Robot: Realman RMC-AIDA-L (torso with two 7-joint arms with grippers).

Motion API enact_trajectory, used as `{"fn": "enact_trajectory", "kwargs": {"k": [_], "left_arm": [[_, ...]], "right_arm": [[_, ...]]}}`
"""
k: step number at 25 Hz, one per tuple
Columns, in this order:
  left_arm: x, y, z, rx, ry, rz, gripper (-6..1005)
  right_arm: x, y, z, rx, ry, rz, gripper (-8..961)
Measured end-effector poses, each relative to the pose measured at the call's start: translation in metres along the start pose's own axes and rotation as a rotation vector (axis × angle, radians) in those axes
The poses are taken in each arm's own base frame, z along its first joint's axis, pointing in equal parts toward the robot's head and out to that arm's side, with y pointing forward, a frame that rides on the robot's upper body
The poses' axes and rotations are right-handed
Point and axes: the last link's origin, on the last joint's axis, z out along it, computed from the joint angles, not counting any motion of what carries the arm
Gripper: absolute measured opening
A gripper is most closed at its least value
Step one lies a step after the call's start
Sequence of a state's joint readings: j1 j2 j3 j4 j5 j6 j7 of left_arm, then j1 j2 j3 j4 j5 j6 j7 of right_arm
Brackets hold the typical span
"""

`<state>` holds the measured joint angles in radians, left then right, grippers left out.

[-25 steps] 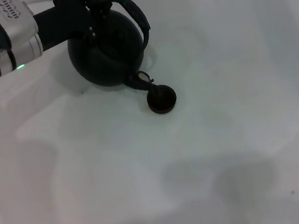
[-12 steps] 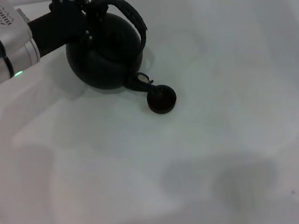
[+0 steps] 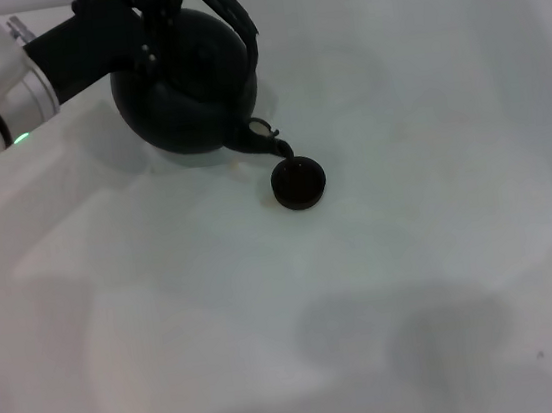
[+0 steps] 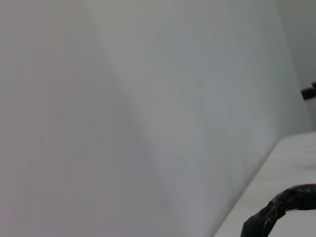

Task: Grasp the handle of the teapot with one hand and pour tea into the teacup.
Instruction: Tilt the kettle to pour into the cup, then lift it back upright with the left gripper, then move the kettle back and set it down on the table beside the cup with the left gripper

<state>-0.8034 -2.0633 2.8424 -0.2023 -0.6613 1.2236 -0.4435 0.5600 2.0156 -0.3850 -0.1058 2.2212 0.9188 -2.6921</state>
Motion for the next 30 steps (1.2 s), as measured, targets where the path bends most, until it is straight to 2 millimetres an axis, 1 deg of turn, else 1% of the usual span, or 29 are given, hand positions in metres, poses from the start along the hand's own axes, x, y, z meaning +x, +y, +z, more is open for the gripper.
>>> {"fn": "enact_trajectory", "kwargs": {"k": [8,11,14,17,20,23,24,25,30], "left_arm": [[-0.001,0.000,-0.020,0.124,0.103,-0.102,115],[-0.007,0.002,-0.030,0.194,0.130,-0.167,115],[-0.015,0.004,-0.043,0.305,0.163,-0.250,115],[-0.025,0.011,-0.058,0.433,0.192,-0.331,115],[-0.033,0.020,-0.070,0.519,0.205,-0.402,115],[-0.039,0.029,-0.077,0.565,0.214,-0.467,116],[-0.039,0.029,-0.077,0.565,0.214,-0.467,116],[-0.042,0.038,-0.081,0.598,0.219,-0.515,116],[-0.046,0.057,-0.086,0.655,0.217,-0.570,116]], "right_arm": [[0.000,-0.001,0.000,0.001,0.001,-0.001,843],[-0.001,-0.001,0.000,0.002,0.000,-0.002,843],[-0.002,-0.002,0.001,0.003,-0.002,-0.005,843],[-0.003,-0.002,0.001,0.003,-0.005,-0.007,843],[-0.004,-0.002,0.003,0.001,-0.010,-0.010,843],[-0.006,-0.001,0.005,-0.001,-0.015,-0.012,843],[-0.007,-0.001,0.005,-0.002,-0.017,-0.013,843],[-0.009,-0.001,0.006,-0.003,-0.021,-0.016,843],[-0.013,-0.001,0.011,-0.001,-0.023,-0.024,842]]}}
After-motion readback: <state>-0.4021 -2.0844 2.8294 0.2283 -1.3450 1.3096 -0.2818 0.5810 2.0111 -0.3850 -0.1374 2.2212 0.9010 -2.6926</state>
